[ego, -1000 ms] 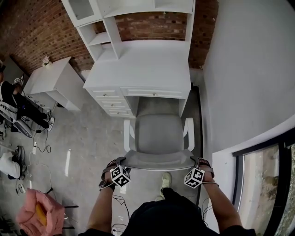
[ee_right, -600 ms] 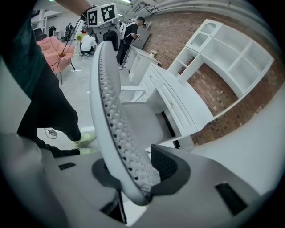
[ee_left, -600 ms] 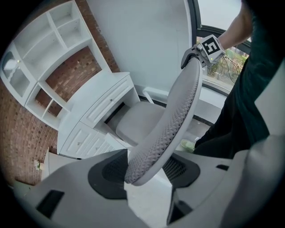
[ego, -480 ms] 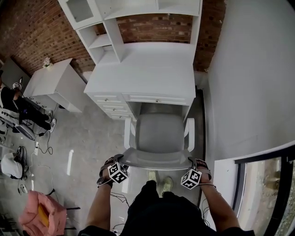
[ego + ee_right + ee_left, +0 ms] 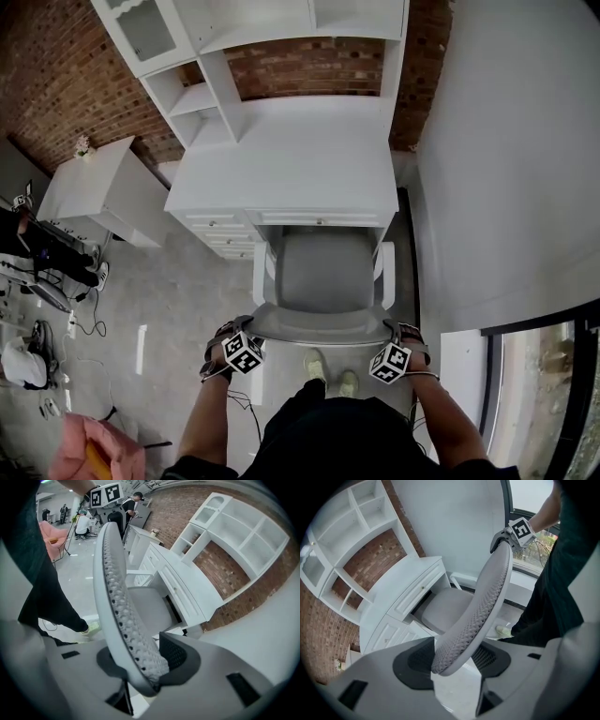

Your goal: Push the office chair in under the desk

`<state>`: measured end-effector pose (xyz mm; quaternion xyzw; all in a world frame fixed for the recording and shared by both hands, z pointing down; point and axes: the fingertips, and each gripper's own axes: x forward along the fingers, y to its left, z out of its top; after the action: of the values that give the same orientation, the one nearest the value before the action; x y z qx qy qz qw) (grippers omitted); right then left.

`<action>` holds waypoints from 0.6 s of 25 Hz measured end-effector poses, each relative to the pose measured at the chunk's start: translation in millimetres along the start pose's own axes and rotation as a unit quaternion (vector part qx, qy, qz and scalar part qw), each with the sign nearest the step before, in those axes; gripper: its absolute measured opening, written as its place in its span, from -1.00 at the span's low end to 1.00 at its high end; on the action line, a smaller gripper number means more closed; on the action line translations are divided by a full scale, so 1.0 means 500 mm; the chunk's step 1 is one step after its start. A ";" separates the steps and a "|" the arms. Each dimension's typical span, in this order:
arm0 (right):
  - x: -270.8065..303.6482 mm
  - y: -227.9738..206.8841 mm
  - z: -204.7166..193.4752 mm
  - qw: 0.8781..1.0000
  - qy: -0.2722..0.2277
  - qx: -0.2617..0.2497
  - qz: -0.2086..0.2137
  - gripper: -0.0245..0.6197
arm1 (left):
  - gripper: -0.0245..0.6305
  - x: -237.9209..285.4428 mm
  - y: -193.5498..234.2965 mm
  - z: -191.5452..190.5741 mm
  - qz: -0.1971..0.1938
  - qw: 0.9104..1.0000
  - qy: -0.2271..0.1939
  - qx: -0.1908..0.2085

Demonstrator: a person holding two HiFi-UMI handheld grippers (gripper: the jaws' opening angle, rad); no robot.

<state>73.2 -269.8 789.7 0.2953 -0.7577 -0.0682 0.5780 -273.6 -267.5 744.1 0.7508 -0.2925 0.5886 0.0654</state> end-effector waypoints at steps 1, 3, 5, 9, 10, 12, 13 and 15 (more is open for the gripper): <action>0.004 -0.004 0.007 1.000 0.001 0.002 0.000 -0.54 | -0.23 0.003 0.012 0.000 -0.001 1.000 0.000 0.003; 0.011 -0.013 0.018 1.000 0.004 0.005 0.000 -0.54 | -0.23 0.011 0.032 0.001 -0.003 1.000 -0.001 0.005; 0.019 -0.024 0.027 1.000 0.008 0.008 0.000 -0.54 | -0.23 0.018 0.054 0.005 -0.002 1.000 -0.003 0.007; 0.033 -0.037 0.048 1.000 0.011 0.014 -0.003 -0.54 | -0.23 0.026 0.089 0.006 -0.004 1.000 -0.007 0.014; 0.037 -0.040 0.052 1.000 0.011 0.014 -0.003 -0.54 | -0.23 0.028 0.096 0.006 -0.004 1.000 -0.008 0.015; 0.045 -0.044 0.059 1.000 0.012 0.015 -0.003 -0.54 | -0.23 0.032 0.107 0.006 -0.003 1.000 -0.009 0.016; 0.048 -0.047 0.061 1.000 0.012 0.015 -0.003 -0.54 | -0.23 0.034 0.112 0.007 -0.002 1.000 -0.010 0.016; 0.053 -0.054 0.064 1.000 0.012 0.015 -0.004 -0.54 | -0.23 0.039 0.121 0.010 -0.003 1.000 -0.010 0.018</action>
<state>49.7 -313.3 789.6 0.3073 -0.7503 -0.0554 0.5827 -297.9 -326.5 745.9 0.7588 -0.2806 0.5856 0.0506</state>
